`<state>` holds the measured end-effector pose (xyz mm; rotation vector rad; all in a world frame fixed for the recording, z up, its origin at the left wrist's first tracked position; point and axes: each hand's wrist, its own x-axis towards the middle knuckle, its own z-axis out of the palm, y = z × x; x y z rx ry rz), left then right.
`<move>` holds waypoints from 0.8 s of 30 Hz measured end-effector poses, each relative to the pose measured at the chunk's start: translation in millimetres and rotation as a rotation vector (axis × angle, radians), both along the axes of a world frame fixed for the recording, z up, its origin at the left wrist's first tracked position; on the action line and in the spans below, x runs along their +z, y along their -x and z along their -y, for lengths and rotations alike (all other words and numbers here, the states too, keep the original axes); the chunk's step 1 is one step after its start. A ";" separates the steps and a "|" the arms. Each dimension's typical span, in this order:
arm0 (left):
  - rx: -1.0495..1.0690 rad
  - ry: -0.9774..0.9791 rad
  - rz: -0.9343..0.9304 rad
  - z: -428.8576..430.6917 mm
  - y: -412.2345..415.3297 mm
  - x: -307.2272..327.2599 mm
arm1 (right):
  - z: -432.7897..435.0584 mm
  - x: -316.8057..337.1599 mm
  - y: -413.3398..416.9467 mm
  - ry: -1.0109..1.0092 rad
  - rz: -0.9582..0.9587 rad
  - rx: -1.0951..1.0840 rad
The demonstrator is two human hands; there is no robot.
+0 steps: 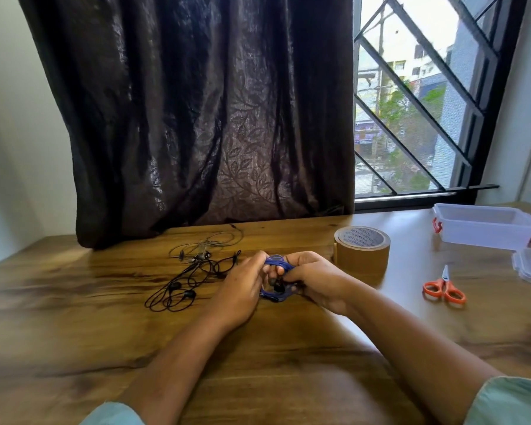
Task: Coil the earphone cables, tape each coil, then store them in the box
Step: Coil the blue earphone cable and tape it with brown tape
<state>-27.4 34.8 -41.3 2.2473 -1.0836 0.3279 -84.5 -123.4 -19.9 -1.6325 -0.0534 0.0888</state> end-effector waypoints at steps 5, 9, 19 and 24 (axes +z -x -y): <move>-0.057 0.154 -0.255 -0.1 3.2 2.7 | -1.5 -4.3 -3.2 -0.059 0.071 -0.025; -0.047 0.184 -0.336 -0.4 5.8 2.3 | -3.3 -7.9 -6.4 -0.165 0.136 -0.119; 0.095 0.280 -0.494 4.8 1.9 -0.8 | 7.2 -8.0 -8.4 -0.232 0.039 -0.341; 0.164 0.412 -0.647 8.6 -0.2 -1.7 | 9.9 -8.9 -11.7 -0.173 -0.001 -0.385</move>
